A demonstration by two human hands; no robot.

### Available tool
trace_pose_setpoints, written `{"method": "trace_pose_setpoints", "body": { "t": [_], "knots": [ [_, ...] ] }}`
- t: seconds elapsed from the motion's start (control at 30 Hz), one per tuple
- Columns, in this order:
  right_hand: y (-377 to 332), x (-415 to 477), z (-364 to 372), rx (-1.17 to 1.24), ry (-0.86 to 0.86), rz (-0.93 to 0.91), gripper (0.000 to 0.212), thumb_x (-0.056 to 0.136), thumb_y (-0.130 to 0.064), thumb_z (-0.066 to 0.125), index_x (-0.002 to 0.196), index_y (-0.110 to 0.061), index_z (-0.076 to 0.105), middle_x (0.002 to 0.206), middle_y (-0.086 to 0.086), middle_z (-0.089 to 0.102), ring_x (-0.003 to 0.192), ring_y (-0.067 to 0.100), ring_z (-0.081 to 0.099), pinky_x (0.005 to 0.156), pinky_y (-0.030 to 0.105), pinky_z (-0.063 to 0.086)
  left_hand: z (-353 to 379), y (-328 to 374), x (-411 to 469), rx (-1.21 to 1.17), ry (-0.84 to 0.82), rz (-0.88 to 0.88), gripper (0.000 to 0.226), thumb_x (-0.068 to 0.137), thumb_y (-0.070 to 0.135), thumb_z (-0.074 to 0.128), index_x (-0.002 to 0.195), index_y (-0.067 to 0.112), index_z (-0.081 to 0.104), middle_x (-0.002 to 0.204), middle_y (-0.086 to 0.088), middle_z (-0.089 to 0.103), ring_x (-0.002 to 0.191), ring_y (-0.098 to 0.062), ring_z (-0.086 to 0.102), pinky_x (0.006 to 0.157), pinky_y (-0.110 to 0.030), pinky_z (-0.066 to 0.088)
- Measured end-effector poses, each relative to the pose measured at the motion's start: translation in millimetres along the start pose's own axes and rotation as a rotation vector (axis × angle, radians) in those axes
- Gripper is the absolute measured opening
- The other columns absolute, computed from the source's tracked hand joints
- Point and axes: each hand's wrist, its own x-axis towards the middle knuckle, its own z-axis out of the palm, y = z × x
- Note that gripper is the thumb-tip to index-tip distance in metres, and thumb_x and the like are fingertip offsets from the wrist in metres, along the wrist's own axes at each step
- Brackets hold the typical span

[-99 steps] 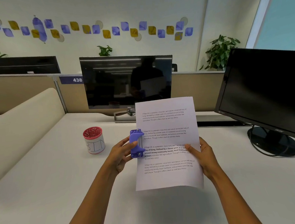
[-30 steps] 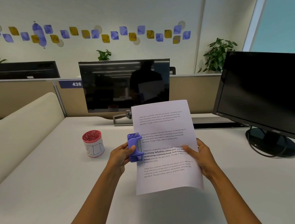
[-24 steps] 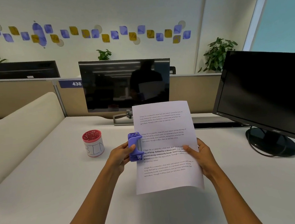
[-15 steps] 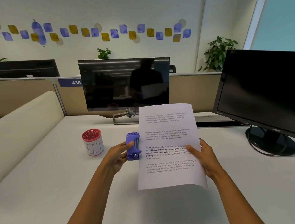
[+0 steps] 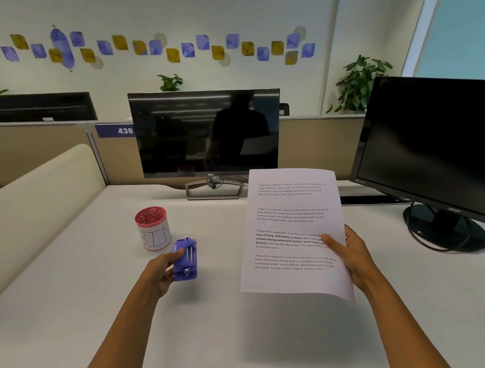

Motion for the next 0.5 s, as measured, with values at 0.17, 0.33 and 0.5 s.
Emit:
{"method": "trace_pose_setpoints", "body": {
  "t": [0.17,0.33,0.5],
  "knots": [
    [-4,-3,-8,-0.026,0.023,0.010,0.070,0.056,-0.050,0.079,0.117,-0.025,0.055,0.115,0.006,0.067,0.094,0.029,0.068,0.061,0.034,0.059,-23,-4,5,0.083,0.086,-0.070,0.049,0.086,0.007,0.060,0.130,-0.007,0.042,0.104,-0.016,0.056,0.070,-0.023,0.056,0.046,-0.029,0.055],
    [-5,-4,-23,-0.054,0.050,0.005,0.098,0.032,-0.065,0.082,0.117,-0.026,0.055,0.114,0.004,0.066,0.096,0.028,0.067,0.062,0.033,0.059,-40,-4,10,0.137,0.182,-0.087,0.054,0.085,0.006,0.061,0.133,-0.006,0.039,0.132,-0.022,0.051,0.071,-0.025,0.055,0.042,-0.028,0.052],
    [-3,-7,-35,-0.069,0.050,0.023,0.100,0.030,-0.064,0.083,0.118,-0.026,0.055,0.114,0.004,0.067,0.095,0.031,0.067,0.061,0.035,0.059,-46,-8,13,0.183,0.210,-0.108,0.052,0.086,0.004,0.060,0.132,-0.008,0.038,0.120,-0.021,0.051,0.068,-0.023,0.051,0.042,-0.029,0.050]
  ]
}}
